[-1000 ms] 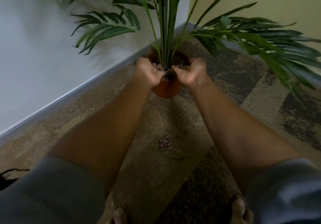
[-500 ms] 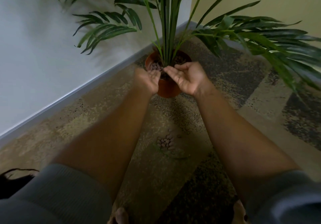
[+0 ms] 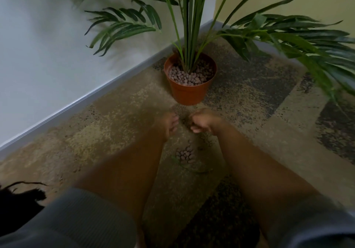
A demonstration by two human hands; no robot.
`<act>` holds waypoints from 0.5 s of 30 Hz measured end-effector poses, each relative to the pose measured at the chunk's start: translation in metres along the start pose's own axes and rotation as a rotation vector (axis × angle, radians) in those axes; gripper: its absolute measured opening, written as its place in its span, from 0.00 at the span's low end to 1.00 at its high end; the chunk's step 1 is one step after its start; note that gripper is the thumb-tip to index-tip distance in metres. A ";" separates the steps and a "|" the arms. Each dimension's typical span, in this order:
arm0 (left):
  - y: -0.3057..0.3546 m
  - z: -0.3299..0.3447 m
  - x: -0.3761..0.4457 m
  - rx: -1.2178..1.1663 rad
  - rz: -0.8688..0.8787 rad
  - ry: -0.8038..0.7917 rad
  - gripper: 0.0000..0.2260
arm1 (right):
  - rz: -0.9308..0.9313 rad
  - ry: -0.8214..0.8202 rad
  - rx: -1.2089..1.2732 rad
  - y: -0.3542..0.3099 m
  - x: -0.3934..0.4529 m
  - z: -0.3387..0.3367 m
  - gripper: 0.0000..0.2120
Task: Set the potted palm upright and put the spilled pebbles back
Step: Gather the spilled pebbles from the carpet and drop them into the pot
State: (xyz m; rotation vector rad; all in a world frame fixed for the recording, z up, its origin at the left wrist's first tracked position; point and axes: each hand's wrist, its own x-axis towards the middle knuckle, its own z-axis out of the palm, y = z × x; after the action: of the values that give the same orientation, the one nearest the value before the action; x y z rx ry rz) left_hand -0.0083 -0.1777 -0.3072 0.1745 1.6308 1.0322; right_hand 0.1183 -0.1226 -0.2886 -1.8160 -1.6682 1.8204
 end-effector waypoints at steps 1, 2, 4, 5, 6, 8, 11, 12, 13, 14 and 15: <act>-0.008 -0.002 0.003 0.122 -0.013 -0.019 0.12 | -0.020 0.013 -0.144 0.004 -0.001 0.001 0.14; -0.014 -0.003 0.006 0.227 -0.021 -0.033 0.10 | -0.047 0.007 -0.299 0.008 -0.003 0.002 0.14; -0.026 -0.005 0.012 0.368 -0.029 -0.061 0.09 | -0.100 -0.047 -0.570 0.015 -0.008 0.004 0.16; -0.030 -0.006 0.014 0.420 -0.027 -0.070 0.09 | -0.114 -0.081 -0.669 0.018 -0.009 0.005 0.17; -0.034 -0.007 0.015 0.466 -0.024 -0.072 0.10 | -0.121 -0.109 -0.738 0.022 -0.009 0.007 0.19; -0.041 -0.010 0.021 0.598 -0.011 -0.078 0.06 | -0.131 -0.142 -0.838 0.032 -0.007 0.012 0.26; -0.046 -0.012 0.019 0.840 0.033 -0.189 0.09 | -0.125 -0.133 -0.844 0.048 0.000 0.021 0.38; -0.047 -0.011 0.016 0.886 0.044 -0.215 0.10 | -0.131 -0.138 -0.862 0.052 0.002 0.023 0.41; -0.049 -0.010 0.015 0.919 0.062 -0.238 0.10 | -0.150 -0.150 -0.890 0.057 0.005 0.025 0.41; -0.051 -0.010 0.014 0.951 0.077 -0.261 0.09 | -0.162 -0.162 -0.908 0.059 0.003 0.027 0.38; -0.054 -0.010 0.012 0.988 0.094 -0.280 0.08 | -0.174 -0.159 -0.891 0.062 0.003 0.028 0.35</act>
State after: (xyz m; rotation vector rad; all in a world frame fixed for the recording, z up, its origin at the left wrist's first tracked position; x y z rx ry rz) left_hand 0.0004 -0.2077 -0.3536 1.0077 1.7461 0.1666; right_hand 0.1337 -0.1626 -0.3421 -1.6646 -2.9026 1.2415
